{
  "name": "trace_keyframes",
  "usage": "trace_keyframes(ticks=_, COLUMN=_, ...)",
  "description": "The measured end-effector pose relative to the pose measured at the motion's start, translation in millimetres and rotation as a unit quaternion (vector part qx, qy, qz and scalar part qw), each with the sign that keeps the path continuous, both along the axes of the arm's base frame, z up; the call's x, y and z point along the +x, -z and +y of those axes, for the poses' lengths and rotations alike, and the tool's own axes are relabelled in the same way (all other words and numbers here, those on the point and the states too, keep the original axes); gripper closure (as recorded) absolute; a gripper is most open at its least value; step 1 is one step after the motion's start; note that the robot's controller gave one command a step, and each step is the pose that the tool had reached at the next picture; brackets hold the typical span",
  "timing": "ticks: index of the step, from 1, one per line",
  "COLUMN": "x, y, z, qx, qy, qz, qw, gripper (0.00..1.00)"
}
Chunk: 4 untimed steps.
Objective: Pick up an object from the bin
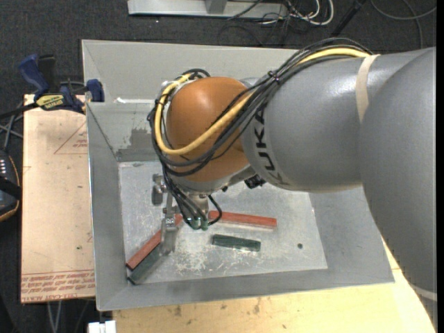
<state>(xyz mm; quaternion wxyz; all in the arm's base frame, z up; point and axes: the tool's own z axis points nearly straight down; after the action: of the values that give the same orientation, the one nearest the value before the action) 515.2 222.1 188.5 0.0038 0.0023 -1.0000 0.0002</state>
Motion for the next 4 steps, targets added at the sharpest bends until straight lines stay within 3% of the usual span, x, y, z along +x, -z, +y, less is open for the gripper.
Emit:
trace_keyframes(ticks=1, x=2.1, y=-4, z=-1, qx=0.001, qy=0.002, qz=-0.0037, qw=1.0, gripper=0.0)
trace_keyframes(ticks=2, x=-3.8, y=36, z=-5, qx=0.002, qy=-0.04, qz=-0.006, qw=0.9992, gripper=0.0)
trace_keyframes(ticks=3, x=24.1, y=85, z=-3, qx=0.002, qy=-0.16, qz=-0.0064, qw=0.9871, gripper=0.0)
trace_keyframes(ticks=4, x=-10.8, y=110, z=-17, qx=0.0, qy=-0.09, qz=-0.0021, qw=0.9959, gripper=1.0)
